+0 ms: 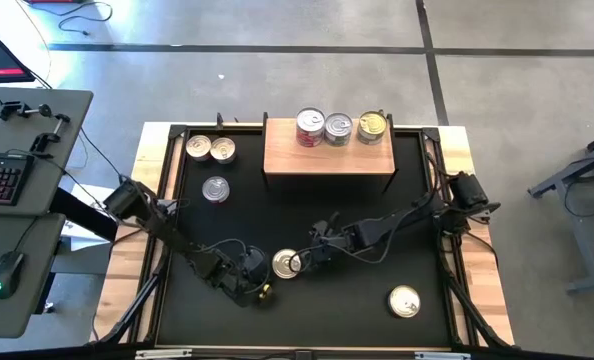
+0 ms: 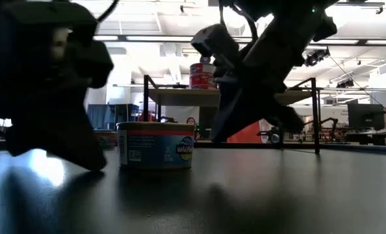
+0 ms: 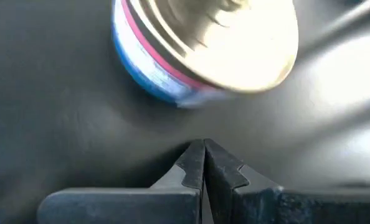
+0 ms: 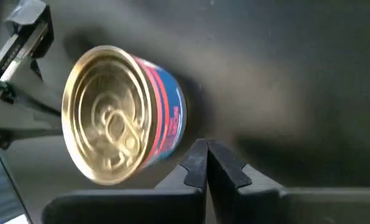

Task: Stack canned seafood by type on shelf
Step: Put the blue-pink tuna can on the shelf

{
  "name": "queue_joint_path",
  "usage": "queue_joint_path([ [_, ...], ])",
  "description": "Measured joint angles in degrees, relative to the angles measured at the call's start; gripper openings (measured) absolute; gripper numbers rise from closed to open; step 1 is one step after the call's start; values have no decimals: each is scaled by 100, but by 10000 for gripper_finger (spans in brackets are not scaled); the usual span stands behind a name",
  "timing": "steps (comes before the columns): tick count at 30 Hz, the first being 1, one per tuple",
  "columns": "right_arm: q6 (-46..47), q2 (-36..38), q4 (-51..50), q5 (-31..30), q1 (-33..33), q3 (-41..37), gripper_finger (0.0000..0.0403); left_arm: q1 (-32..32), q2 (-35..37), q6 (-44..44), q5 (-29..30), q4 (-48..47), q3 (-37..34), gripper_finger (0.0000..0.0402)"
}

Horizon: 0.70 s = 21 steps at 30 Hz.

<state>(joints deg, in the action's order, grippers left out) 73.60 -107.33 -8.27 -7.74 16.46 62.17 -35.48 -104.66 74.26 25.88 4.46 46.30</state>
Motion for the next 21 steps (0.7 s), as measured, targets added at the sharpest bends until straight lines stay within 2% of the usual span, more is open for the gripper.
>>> queue_joint_path([
  [6,7,-102,380,-29,-41,2,0,344,105,-175,433,-40,-13,0],
  [17,400,-111,325,-233,-38,-4,0,595,116,1076,458,-266,-9,0],
  [21,400,-111,363,-246,-29,-4,0,611,116,1163,469,-319,-10,0],
])
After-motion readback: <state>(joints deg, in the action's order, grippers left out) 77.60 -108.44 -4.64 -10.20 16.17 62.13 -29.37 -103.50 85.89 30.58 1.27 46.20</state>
